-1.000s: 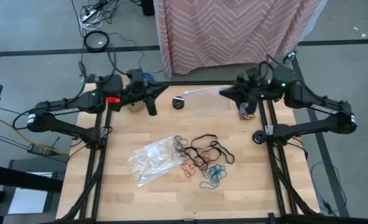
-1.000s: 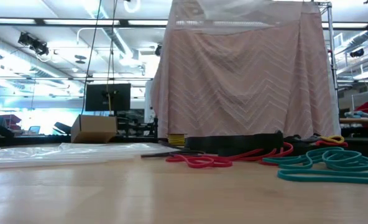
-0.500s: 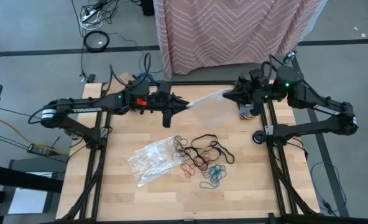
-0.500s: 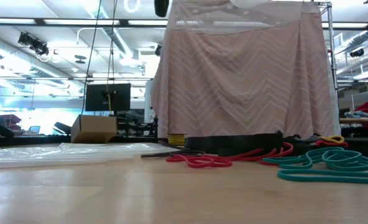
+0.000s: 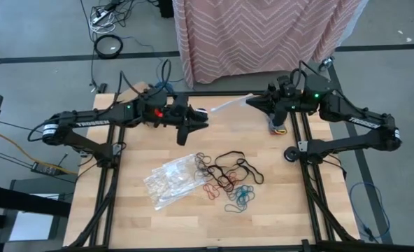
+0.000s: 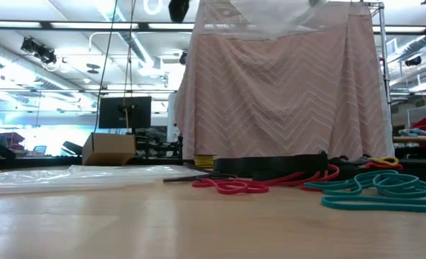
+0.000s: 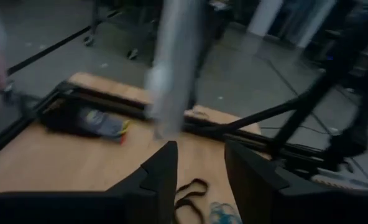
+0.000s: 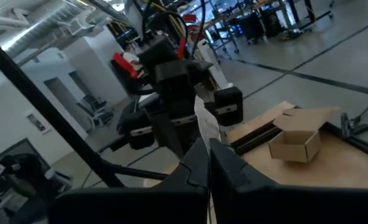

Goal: Sort rubber bands
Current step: Open the transparent zip bag

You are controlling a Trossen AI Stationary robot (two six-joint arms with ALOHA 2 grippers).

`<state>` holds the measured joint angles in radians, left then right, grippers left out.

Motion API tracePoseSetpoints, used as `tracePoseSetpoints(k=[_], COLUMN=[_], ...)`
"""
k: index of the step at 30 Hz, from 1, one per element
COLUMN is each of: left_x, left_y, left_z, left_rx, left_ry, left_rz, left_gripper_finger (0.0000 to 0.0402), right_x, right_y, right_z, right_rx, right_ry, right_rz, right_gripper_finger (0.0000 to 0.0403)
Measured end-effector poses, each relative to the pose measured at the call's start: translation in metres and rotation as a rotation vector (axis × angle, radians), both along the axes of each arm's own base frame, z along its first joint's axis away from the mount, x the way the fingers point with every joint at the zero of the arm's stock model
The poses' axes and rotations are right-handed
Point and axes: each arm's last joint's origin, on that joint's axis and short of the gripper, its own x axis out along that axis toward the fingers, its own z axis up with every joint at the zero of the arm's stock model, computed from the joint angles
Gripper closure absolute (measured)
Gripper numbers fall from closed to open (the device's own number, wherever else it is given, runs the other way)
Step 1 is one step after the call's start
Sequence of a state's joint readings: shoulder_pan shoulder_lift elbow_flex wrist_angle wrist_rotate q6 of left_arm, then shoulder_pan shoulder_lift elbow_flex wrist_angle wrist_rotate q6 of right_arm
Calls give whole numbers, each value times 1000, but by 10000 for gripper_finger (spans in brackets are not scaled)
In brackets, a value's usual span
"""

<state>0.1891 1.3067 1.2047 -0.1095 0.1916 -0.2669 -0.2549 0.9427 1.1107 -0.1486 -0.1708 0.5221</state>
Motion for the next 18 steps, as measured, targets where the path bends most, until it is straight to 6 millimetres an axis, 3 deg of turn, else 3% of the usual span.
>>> tracePoseSetpoints(k=[9,18], left_x=[-6,-6], left_y=[31,34], left_z=[-1,12], left_rx=[-23,-12], left_ry=[-30,-166], left_rz=[53,-24], left_gripper_finger=[258,258], right_x=[4,4], right_y=[0,-1], right_z=[9,9], right_rx=[-26,-25], right_ry=[-103,-101], right_rz=[1,-18], right_gripper_finger=[403,403])
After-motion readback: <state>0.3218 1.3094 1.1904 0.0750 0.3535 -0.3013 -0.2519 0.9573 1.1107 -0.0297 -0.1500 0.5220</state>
